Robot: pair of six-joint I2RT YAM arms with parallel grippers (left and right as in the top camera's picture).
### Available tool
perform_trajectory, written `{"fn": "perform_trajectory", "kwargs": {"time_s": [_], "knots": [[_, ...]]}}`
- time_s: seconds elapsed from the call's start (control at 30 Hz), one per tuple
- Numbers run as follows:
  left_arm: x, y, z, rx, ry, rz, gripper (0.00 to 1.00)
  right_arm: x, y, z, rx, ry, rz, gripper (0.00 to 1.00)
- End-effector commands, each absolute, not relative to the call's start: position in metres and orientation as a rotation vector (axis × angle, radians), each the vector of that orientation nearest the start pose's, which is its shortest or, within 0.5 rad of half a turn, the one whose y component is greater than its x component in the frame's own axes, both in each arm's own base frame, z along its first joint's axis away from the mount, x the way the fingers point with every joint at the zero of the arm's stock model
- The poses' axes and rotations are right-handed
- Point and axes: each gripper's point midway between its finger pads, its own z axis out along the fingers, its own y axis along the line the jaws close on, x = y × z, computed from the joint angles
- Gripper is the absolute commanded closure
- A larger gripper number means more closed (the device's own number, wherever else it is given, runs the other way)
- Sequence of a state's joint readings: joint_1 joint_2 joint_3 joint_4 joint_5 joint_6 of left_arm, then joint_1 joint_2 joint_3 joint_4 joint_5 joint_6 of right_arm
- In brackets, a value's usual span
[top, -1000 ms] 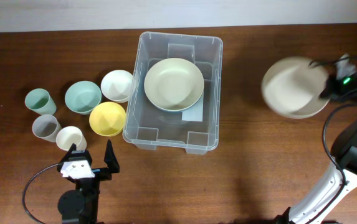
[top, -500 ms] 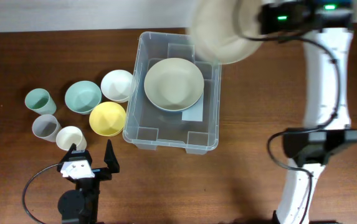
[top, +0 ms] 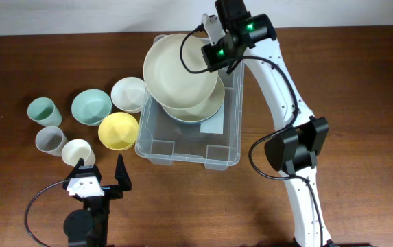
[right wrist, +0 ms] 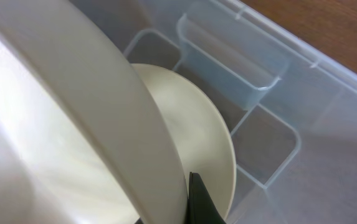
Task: Pack container
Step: 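Lift the cream plate and stack it onto the bowls in the bin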
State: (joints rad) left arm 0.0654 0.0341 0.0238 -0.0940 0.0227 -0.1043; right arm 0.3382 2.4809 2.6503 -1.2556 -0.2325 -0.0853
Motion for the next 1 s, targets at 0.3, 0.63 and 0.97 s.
{"fn": "perform_trajectory", "kwargs": {"time_s": [0.3,0.63,0.97], "knots": [[0.246,0.01,0.153,-0.103,1.671,-0.046,0.0,0.526,0.203,0.164,-0.532,2.645,0.334,0.33],[0.246,0.01,0.153,-0.102,1.671,-0.046,0.0,0.533,0.201,0.21,-0.449,2.545,0.382,0.4],[0.246,0.01,0.153,-0.103,1.671,-0.046,0.0,0.507,0.168,0.221,-0.235,2.678,0.446,0.96]]}}
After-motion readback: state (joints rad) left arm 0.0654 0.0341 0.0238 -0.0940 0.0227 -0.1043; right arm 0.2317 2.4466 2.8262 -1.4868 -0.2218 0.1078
